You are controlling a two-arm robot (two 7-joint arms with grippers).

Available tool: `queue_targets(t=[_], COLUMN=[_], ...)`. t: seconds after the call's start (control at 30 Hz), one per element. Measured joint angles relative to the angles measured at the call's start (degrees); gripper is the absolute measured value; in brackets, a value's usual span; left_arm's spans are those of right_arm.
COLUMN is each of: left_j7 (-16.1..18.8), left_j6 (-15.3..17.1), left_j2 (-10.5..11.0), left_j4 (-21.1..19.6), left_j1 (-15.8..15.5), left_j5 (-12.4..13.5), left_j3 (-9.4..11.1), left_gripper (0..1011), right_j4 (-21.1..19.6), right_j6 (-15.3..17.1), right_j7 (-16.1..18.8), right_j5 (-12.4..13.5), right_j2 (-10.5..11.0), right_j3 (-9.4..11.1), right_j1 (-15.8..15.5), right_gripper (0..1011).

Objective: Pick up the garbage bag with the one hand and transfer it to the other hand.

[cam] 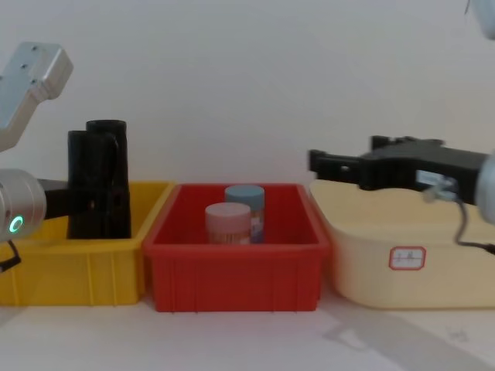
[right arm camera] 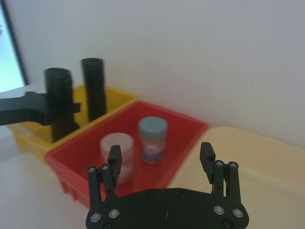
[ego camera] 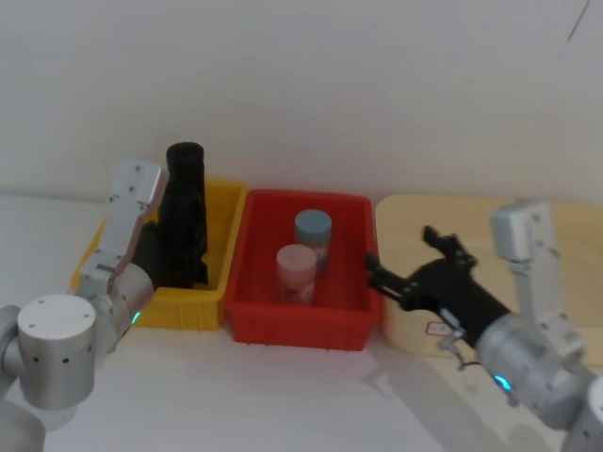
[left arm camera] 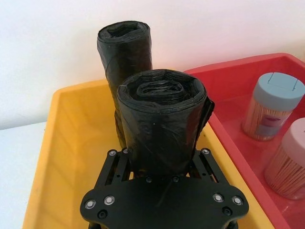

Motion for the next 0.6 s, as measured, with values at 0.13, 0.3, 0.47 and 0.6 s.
queue_targets(t=[0.13,0.3,0.47,0.6], left_j7=[0.0,0.0,0.0,0.0], left_j6=[0.0,0.0,0.0,0.0], left_j2=[0.0,0.0,0.0,0.0], left_j4=[0.0,0.0,0.0,0.0], left_j1=[0.0,0.0,0.0,0.0], left_j5=[0.0,0.0,0.0,0.0], left_j3=[0.0,0.0,0.0,0.0], left_gripper=[448,448,448,448], right_j4=[1.9,4.4,7.0,9.4], right_j6=[2.7,6.5,10.0,12.0], right_j7=[1.3,2.6,3.4,3.7], right_j5=[-0.2,-0.5,-0.9,-1.3], right_j2=[-1.4,-3.2,-4.9,-6.3], right_j3=[-2.0,-4.3,-6.2,-7.3], right_j1=[3.2,7.1,10.2,12.5], right_gripper=[1004,1004,1004,1004])
